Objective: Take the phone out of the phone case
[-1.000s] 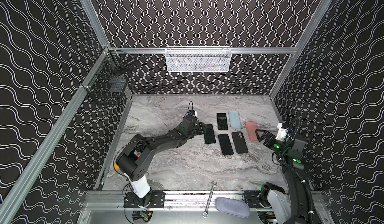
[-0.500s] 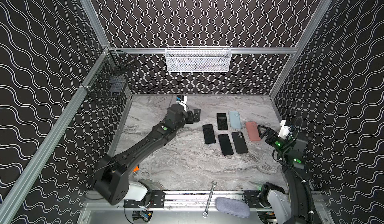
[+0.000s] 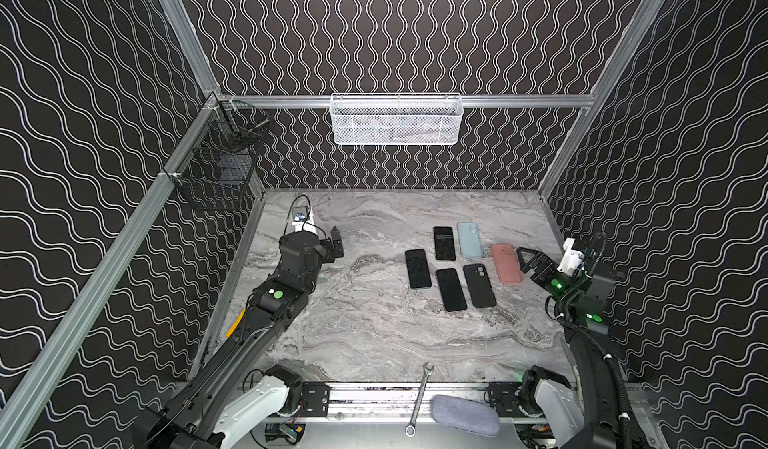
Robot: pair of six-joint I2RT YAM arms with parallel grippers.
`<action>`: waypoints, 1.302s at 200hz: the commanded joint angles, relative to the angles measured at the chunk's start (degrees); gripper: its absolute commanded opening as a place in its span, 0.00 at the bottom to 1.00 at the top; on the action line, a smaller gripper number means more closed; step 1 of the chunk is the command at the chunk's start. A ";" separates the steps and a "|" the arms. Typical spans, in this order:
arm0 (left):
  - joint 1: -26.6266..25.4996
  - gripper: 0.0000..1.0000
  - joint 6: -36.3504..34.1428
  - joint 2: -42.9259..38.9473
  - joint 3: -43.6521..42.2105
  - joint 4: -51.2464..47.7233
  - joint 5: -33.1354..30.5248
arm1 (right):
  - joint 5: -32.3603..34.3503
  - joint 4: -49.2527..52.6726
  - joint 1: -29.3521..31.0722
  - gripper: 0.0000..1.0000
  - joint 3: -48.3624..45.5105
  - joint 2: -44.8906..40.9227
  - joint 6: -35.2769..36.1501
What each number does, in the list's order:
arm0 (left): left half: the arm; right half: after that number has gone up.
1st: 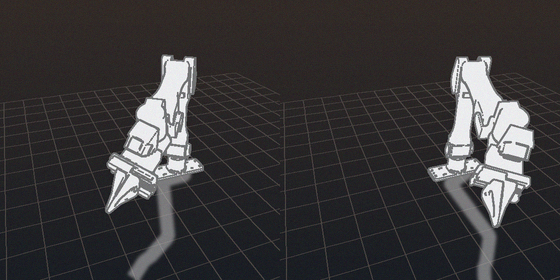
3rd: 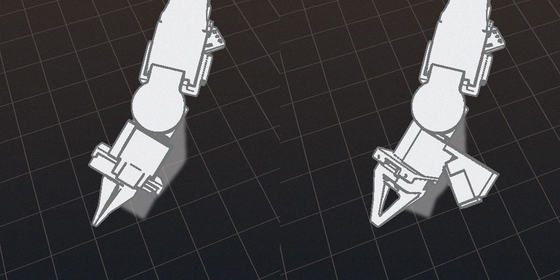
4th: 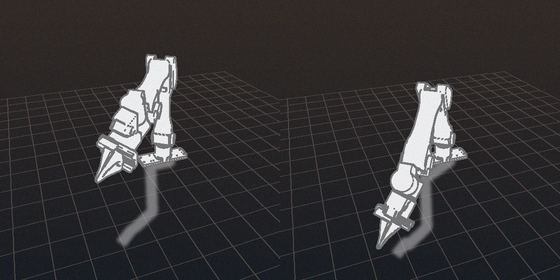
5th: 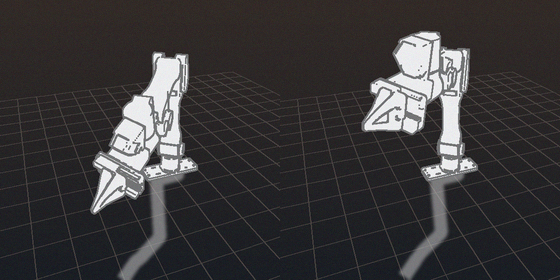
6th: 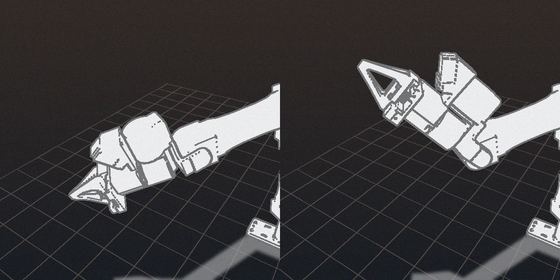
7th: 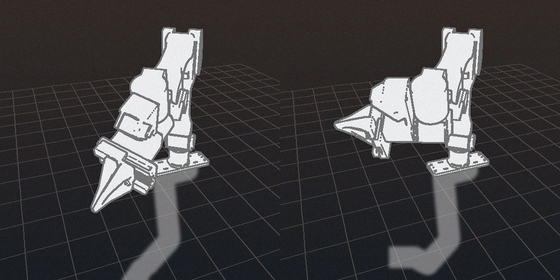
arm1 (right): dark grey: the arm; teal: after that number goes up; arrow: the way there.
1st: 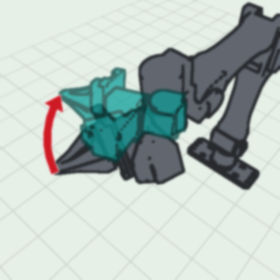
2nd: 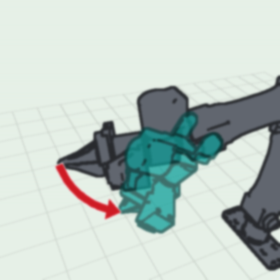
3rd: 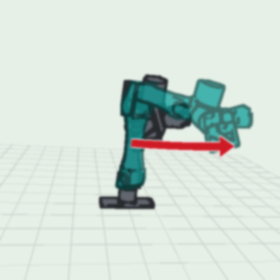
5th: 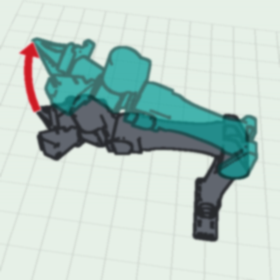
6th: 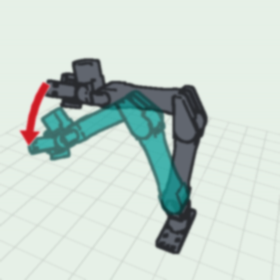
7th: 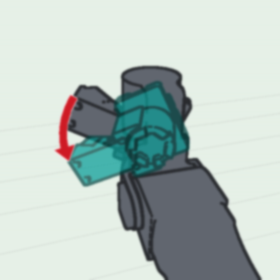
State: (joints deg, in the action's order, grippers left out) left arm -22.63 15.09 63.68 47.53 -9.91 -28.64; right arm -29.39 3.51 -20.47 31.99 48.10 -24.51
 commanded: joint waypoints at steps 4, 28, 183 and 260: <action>2.91 0.99 -8.96 0.84 -4.05 4.50 -1.62 | 4.90 0.12 -0.01 1.00 2.42 1.55 0.99; 4.39 0.99 -11.66 -0.79 -12.02 13.83 -3.24 | 6.01 -1.61 0.01 1.00 3.18 2.69 0.92; 20.09 0.99 -14.52 19.24 -34.28 71.81 17.39 | 15.84 -28.99 0.08 1.00 -16.08 5.90 20.88; 21.49 0.99 -15.16 31.56 -32.67 80.97 23.68 | 16.53 -46.93 2.76 1.00 -20.32 12.98 20.84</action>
State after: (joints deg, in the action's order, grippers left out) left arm -1.45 -0.08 94.83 13.43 66.83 -7.81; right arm -15.55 -31.11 -18.74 14.48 60.73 -5.41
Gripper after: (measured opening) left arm 0.989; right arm 0.999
